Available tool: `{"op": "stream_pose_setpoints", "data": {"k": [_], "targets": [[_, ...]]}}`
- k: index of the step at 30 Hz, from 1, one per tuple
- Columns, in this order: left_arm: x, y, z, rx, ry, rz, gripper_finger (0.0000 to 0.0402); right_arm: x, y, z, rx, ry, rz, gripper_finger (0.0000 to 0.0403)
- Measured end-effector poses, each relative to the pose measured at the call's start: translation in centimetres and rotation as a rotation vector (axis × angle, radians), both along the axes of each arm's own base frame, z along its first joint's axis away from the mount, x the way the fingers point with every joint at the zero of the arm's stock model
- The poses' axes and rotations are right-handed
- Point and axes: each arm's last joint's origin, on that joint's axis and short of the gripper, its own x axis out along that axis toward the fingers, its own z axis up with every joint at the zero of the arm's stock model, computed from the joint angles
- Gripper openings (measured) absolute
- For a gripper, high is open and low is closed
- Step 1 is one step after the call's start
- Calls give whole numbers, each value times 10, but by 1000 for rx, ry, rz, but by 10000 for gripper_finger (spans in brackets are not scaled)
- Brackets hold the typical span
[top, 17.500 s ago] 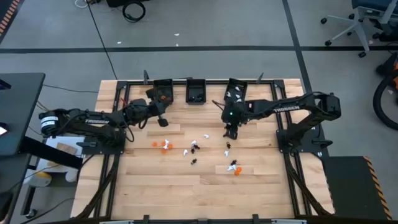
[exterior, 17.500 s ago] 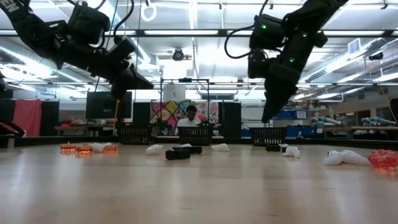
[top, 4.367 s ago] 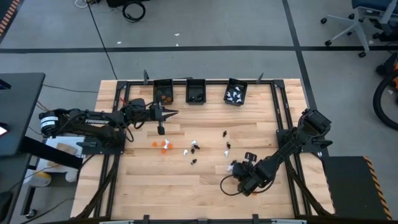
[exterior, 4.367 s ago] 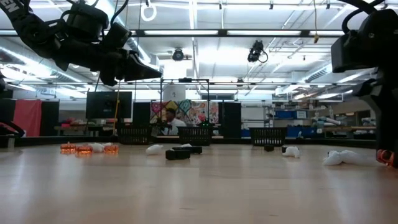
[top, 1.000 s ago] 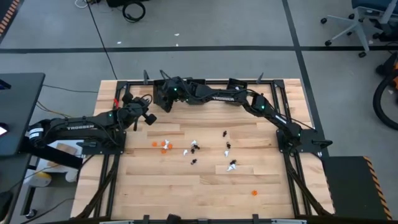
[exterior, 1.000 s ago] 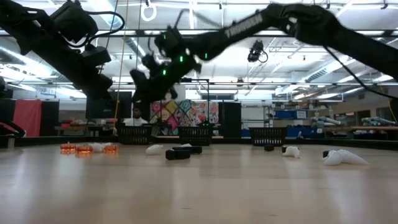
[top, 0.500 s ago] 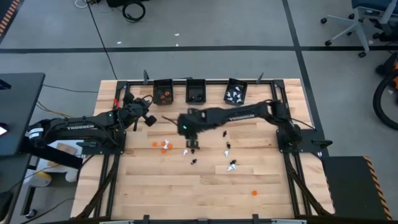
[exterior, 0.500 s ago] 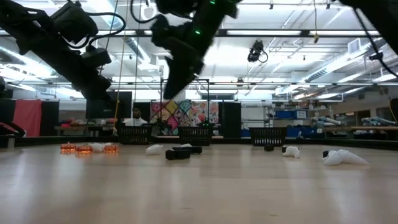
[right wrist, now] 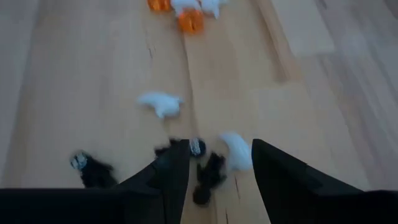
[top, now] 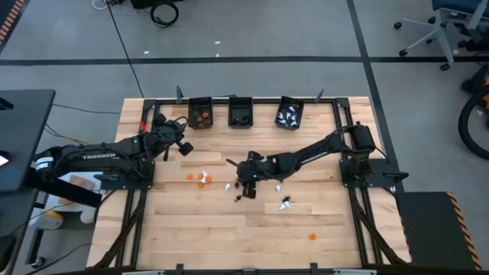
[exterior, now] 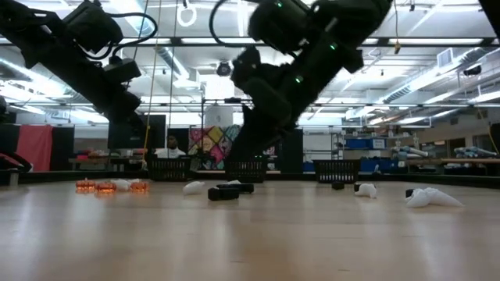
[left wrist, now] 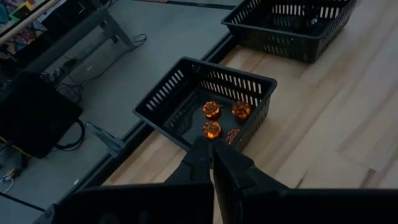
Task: Sort Halloween decoration
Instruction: Put the black skeleton toy into the black middle basket
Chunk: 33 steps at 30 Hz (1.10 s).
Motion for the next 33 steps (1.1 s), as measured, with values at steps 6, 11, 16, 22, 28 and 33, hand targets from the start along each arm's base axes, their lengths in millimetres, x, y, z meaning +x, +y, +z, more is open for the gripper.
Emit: {"op": "stream_pose_setpoints", "data": {"k": [6,11,16,22,28,33], "targets": [[0,0,0,1,1,-1,0,-8,2,-11,1,8,-27,179],[0,0,0,1,2,-2,0,-14,6,-19,9,-34,-17,179],[0,0,0,1,2,-2,0,-23,9,-30,33,-102,-32,179],[0,0,0,1,1,-2,0,-33,11,-50,53,-132,-62,178],[0,0,0,1,0,-2,0,-20,21,-73,13,-151,-84,161],[0,0,0,6,6,-6,0,-20,28,-77,-15,-148,-109,123]]}}
